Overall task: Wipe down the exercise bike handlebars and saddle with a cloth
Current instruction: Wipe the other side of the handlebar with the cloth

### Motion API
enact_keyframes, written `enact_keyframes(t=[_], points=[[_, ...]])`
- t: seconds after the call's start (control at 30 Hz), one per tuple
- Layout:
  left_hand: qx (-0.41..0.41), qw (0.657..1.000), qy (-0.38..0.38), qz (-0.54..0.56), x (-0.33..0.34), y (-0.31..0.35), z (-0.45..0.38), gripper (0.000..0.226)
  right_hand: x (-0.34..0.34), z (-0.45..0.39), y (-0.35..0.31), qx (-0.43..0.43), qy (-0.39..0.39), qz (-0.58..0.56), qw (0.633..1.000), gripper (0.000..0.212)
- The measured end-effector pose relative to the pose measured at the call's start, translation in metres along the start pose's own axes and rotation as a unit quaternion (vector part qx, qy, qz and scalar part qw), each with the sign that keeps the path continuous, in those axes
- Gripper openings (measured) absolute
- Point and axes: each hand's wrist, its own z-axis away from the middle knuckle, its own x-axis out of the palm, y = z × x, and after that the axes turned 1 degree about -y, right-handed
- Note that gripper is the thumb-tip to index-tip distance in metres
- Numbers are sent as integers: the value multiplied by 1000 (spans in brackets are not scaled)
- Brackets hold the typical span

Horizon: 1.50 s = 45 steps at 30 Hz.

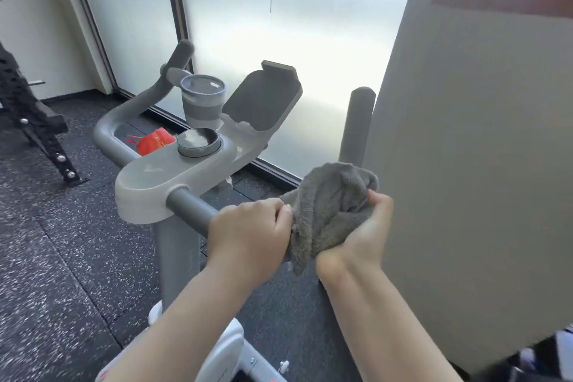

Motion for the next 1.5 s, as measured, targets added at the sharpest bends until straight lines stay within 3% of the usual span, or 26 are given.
enact_keyframes(t=[0.07,0.13,0.23,0.27,0.37,0.47,0.53,0.6,0.7,0.73,0.83,0.9,0.97,1.03,1.07,1.1,1.17,1.23,1.33,1.43,1.5], points=[[13,999,-31,-7,-1,-2,-3,41,-9,1,4,-10,-4,35,999,26],[26,997,-72,-7,-3,-2,-9,37,-19,0,22,-53,4,130,990,50],[29,989,-138,49,-7,4,-22,34,-16,-7,37,-136,4,277,951,61],[42,986,-146,63,-10,7,-28,35,-9,-12,32,-154,-3,305,940,61],[83,982,-138,100,-12,9,-38,44,11,-39,-4,-177,-41,309,934,31],[89,968,-155,176,-4,4,-43,49,21,-56,-23,-229,-32,361,904,29],[94,949,-198,225,1,0,-45,44,14,-53,-11,-250,-23,337,908,27],[119,942,-214,229,3,-1,-45,40,10,-48,-3,-249,-32,329,910,29],[137,942,-225,208,3,-2,-46,37,22,-64,-29,-270,-92,407,868,12],[136,940,-233,208,3,-1,-45,37,30,-72,-41,-295,-99,448,838,13],[171,941,-240,169,0,3,-42,25,44,-85,-51,-392,-66,573,717,48],[164,945,-232,164,-4,6,-38,20,44,-85,-46,-436,-58,607,662,64],[161,944,-242,155,-7,6,-37,27,54,-89,-51,-460,-44,692,554,78],[139,942,-260,163,-7,6,-37,40,73,-97,-61,-475,-7,771,425,63],[127,941,-264,170,-7,6,-37,43,84,-99,-67,-469,11,795,385,44],[120,942,-263,172,-8,6,-37,45,97,-101,-73,-444,22,814,375,24],[120,945,-255,165,-10,6,-36,46,117,-104,-88,-363,37,836,409,9],[117,947,-250,162,-9,6,-35,48,128,-105,-99,-286,49,829,478,12],[113,950,-248,154,-8,5,-34,49,121,-110,-94,-291,64,773,560,23],[112,956,-237,134,-7,4,-35,52,113,-114,-89,-364,56,726,581,48],[112,955,-239,134,-6,4,-36,52,123,-115,-104,-262,-11,771,580,48]])
